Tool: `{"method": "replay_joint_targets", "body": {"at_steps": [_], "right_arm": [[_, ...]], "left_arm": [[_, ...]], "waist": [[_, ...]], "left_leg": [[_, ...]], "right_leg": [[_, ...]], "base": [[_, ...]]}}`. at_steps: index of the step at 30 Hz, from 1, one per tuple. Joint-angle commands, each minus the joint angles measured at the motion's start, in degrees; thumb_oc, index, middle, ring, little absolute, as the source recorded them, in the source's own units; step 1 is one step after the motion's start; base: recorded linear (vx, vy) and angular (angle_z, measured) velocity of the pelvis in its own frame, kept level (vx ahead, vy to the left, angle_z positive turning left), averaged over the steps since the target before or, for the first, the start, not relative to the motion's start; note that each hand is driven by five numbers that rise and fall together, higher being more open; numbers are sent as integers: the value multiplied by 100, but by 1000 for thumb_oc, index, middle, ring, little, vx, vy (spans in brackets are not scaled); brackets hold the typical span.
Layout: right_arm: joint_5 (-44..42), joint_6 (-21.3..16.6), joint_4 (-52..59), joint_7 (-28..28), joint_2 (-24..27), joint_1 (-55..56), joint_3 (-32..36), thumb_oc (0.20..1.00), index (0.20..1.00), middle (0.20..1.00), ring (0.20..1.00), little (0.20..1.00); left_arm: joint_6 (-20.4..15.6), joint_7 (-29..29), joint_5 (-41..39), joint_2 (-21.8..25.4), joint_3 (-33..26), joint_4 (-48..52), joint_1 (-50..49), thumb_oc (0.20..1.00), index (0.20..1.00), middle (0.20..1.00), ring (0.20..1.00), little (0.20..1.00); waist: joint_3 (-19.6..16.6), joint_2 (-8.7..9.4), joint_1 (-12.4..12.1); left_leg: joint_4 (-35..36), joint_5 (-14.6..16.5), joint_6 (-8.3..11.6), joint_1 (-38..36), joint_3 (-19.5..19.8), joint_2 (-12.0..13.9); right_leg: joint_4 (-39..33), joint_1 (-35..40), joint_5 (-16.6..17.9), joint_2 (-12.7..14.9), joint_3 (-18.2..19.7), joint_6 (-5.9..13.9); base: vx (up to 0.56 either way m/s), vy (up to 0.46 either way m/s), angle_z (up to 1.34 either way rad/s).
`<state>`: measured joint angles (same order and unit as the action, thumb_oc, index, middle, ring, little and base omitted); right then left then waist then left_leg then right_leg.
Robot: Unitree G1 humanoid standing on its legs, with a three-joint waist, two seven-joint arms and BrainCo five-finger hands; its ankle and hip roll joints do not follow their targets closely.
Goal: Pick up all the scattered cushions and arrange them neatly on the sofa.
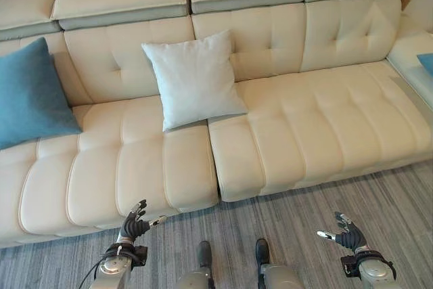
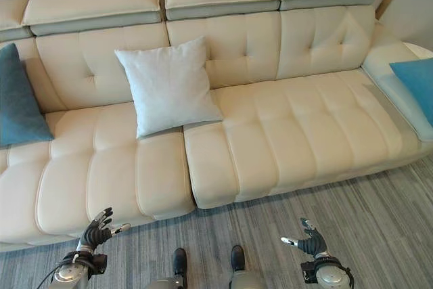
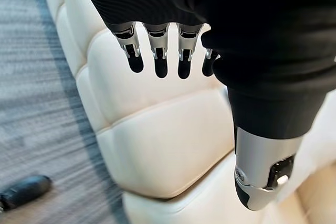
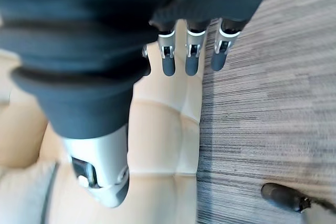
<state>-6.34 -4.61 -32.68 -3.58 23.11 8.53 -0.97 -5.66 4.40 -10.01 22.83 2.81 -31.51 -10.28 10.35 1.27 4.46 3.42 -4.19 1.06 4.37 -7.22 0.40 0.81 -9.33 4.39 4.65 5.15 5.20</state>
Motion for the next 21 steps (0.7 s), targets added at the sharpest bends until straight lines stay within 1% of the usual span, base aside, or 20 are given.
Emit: {"method": "replay_joint_targets", "body": {"at_steps": [1,2,3,4,5,6,7,8,9,11,12,13,14,15,16,17,18,19,20,21], "right_arm": [[-295,-114,169,-159,18,-170,68,1000,1000,1000,1000,1000],[-354,-139,195,-212,-34,-267,73,1000,1000,1000,1000,1000],[-386,-144,266,-245,-77,-357,65,1000,1000,1000,1000,1000],[-421,-177,309,-314,-109,-449,55,1000,1000,1000,1000,1000],[-447,-192,356,-357,-125,-476,45,1000,1000,1000,1000,1000],[-378,-152,470,-375,-145,-484,-8,1000,1000,1000,1000,1000],[-345,-151,498,-372,-148,-526,-56,1000,1000,1000,1000,1000],[-343,-148,503,-374,-150,-523,-58,1000,1000,1000,1000,1000],[-304,-156,617,-328,-148,-510,-137,1000,1000,1000,1000,1000],[-309,-127,617,-309,-174,-407,-138,1000,1000,1000,1000,1000],[-321,-141,610,-318,-166,-377,-143,1000,1000,1000,1000,1000],[-322,-140,613,-319,-158,-373,-140,1000,1000,1000,1000,1000],[-300,-138,633,-352,-136,-340,-143,1000,1000,1000,1000,1000],[-298,-142,721,-385,-53,-309,-150,1000,1000,1000,1000,1000],[-299,-138,727,-385,-48,-306,-144,1000,1000,1000,1000,1000],[-279,-132,716,-402,9,-323,-161,1000,1000,1000,1000,1000],[-255,-98,753,-418,49,-317,-152,1000,1000,1000,1000,1000],[-245,-68,813,-398,61,-292,-167,1000,1000,1000,1000,1000],[-234,-81,865,-375,83,-277,-177,1000,1000,1000,1000,1000],[-242,-82,887,-364,79,-283,-188,1000,1000,1000,1000,1000]], "left_arm": [[-167,12,150,242,-13,295,238,1000,1000,1000,1000,1000],[-159,60,166,245,-17,304,271,1000,1000,1000,1000,1000],[-168,89,125,252,-38,299,296,1000,1000,1000,1000,1000],[-179,112,108,276,-47,345,298,1000,1000,1000,1000,1000],[-179,117,129,303,-36,389,290,1000,1000,1000,1000,1000],[-144,88,177,352,-39,475,229,1000,1000,1000,1000,1000],[-139,77,196,372,-62,498,194,1000,1000,1000,1000,1000],[-138,76,196,374,-64,501,189,1000,1000,1000,1000,1000],[-119,9,321,373,-19,493,171,1000,1000,1000,1000,1000],[-95,-64,400,296,64,439,177,1000,1000,1000,1000,1000],[-90,-82,397,242,123,423,222,1000,1000,1000,1000,1000],[-95,-81,398,234,128,414,228,1000,1000,1000,1000,1000],[-103,-103,409,191,207,405,278,1000,1000,1000,1000,1000],[-93,-99,359,92,351,458,323,1000,1000,1000,1000,1000],[-93,-96,359,87,357,455,330,1000,1000,1000,1000,1000],[-104,-53,319,23,396,465,337,1000,1000,1000,1000,1000],[-110,-49,294,-12,447,481,345,1000,1000,1000,1000,1000],[-118,-43,279,-41,496,503,320,1000,1000,1000,1000,1000],[-129,-47,297,-68,525,523,298,1000,1000,1000,1000,1000],[-125,-45,328,-90,544,526,276,1000,1000,1000,1000,1000]], "waist": [[-70,171,175],[-26,177,222],[6,188,207],[13,198,134],[32,171,73],[-28,74,-4],[-54,64,-65],[-45,64,-78],[-139,102,-73],[-218,117,25],[-242,106,102],[-239,89,80],[-224,95,124],[-151,82,152],[-136,63,146],[-100,51,116],[-56,62,72],[-29,62,10],[1,89,-86],[34,169,-172]], "left_leg": [[-661,861,33,172,77,30],[-749,962,-11,113,-142,71],[-811,1023,-34,65,-380,133],[-812,1036,-41,15,-639,210],[-789,1065,-36,-107,-903,320],[-678,1138,29,-376,-1317,536],[-686,1139,57,-469,-1571,630],[-682,1144,62,-491,-1586,634],[-787,1199,128,-671,-2008,762],[-1027,1258,195,-814,-2238,892],[-1341,1132,282,-818,-2297,1026],[-1404,1147,317,-805,-2308,1075],[-1914,1037,365,-751,-2298,1276],[-2782,759,375,-572,-2025,1512],[-2848,774,399,-552,-2007,1557],[-3122,592,402,-452,-1783,1564],[-3384,636,351,-241,-1514,1478],[-3473,823,253,60,-1189,1209],[-3456,1031,145,401,-891,832],[-3253,975,23,721,-832,605]], "right_leg": [[337,-25,-323,-317,6,115],[451,-133,-282,-352,81,165],[547,-224,-262,-347,29,205],[597,-323,-242,-276,-232,218],[664,-322,-293,-113,-793,207],[864,-297,-486,213,-1799,176],[902,-282,-488,398,-2309,158],[910,-274,-494,391,-2296,158],[777,-87,-504,603,-2861,150],[692,-32,-554,493,-2587,120],[633,8,-570,412,-2465,82],[615,17,-571,373,-2453,61],[557,107,-610,270,-2352,-10],[468,342,-745,74,-2148,-193],[461,356,-752,43,-2152,-211],[437,447,-819,-41,-2062,-278],[419,530,-851,-78,-1951,-322],[422,594,-888,-104,-1813,-333],[405,719,-932,-129,-1640,-305],[383,777,-881,-85,-1532,-291]], "base": [[-30,72,-143],[-7,54,-124],[-23,43,-106],[-10,-15,-127],[72,-66,-221],[96,-110,-260],[93,-90,-276],[67,-198,-264],[125,-222,-241],[214,-274,-155],[167,-199,-111],[195,-292,-88],[309,-369,-95],[304,-364,-67],[304,-280,-70],[175,-149,-80],[266,-154,-88],[287,-100,-81],[247,-67,-98],[257,-59,-79]]}}
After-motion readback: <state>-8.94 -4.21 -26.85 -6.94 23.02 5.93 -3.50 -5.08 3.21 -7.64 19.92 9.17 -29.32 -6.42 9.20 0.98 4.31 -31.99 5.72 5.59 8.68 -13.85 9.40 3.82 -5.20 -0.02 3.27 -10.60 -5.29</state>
